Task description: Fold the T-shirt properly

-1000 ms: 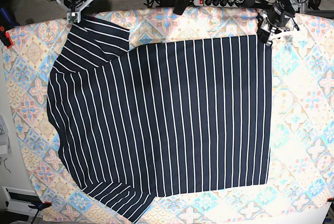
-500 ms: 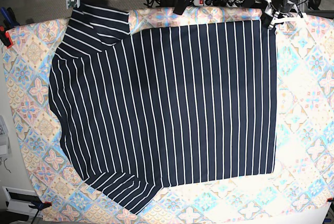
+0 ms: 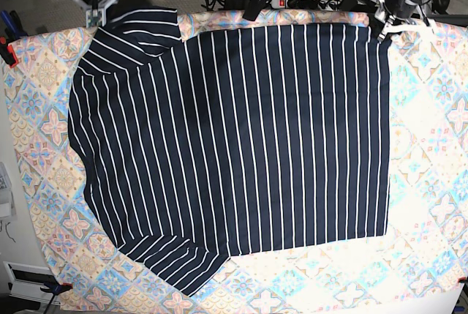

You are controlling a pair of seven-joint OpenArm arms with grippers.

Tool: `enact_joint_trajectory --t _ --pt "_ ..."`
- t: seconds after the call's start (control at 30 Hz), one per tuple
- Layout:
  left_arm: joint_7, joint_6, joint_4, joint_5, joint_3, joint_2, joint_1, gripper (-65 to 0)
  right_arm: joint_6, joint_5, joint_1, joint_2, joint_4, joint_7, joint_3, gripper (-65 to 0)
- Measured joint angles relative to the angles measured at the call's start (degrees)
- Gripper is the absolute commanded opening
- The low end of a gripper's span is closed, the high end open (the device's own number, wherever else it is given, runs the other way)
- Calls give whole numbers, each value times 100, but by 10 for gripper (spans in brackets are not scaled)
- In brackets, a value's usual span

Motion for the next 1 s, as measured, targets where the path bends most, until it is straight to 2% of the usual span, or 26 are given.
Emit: enact_joint_trajectory --t 0.5,0.67,1.0 --pt "-2 42 157 94 -17 11 -1373 -650 7 4 2260 -7 -175 -44 -33 -649" --pt "-4 33 81 815 -17 52 -1882 -650 -26 -17 2870 -4 -509 -28 -136 -649" --pt "-28 26 -1222 1381 -37 52 -2944 -650 -11 -13 4247 -4 -1781 -46 -688 -649"
